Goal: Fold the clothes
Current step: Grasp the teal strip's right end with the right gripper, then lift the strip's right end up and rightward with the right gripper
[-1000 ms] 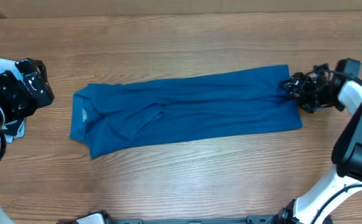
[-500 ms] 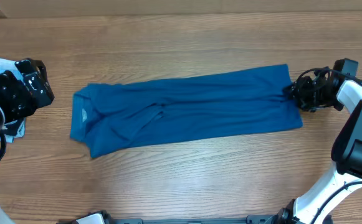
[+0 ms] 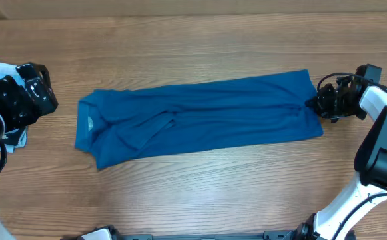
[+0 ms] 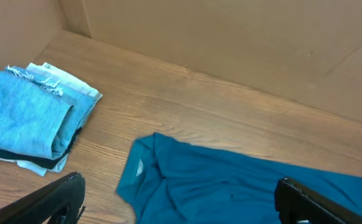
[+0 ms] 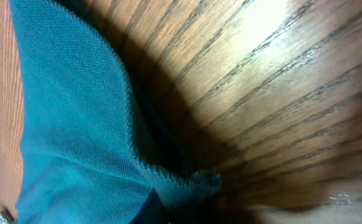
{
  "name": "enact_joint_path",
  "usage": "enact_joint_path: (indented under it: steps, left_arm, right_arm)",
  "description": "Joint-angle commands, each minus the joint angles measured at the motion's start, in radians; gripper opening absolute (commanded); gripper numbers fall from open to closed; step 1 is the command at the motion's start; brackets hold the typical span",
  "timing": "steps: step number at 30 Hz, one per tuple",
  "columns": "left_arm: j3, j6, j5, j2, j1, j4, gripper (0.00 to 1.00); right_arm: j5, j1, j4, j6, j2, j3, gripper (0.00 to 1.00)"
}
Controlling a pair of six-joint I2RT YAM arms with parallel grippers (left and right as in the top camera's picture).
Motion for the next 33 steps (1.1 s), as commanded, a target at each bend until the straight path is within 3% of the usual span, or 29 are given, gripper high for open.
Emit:
enact_joint_path:
  steps: [1, 9, 15, 23, 33]
  left_arm:
    - [0.002, -0.006, -0.01, 0.0, -0.009, 0.002, 1.0]
    - [0.002, -0.006, -0.01, 0.0, -0.009, 0.002, 1.0]
    - [0.002, -0.006, -0.01, 0.0, -0.009, 0.002, 1.0]
    - [0.002, -0.006, -0.01, 0.0, -0.009, 0.002, 1.0]
    - [0.002, -0.006, -0.01, 0.0, -0.009, 0.002, 1.0]
  right_arm:
    - [0.081, 0.015, -0.041, 0.002, 0.035, -0.05, 0.04]
    - [0.118, -0.143, -0.101, 0.047, -0.129, 0.02, 0.04]
    - [0.201, -0.226, -0.154, -0.011, -0.159, 0.108, 0.04]
    - [0.275, -0.236, -0.247, -0.037, -0.159, 0.381, 0.04]
    - [0.188, -0.203, -0.365, -0.064, -0.175, 0.5, 0.04]
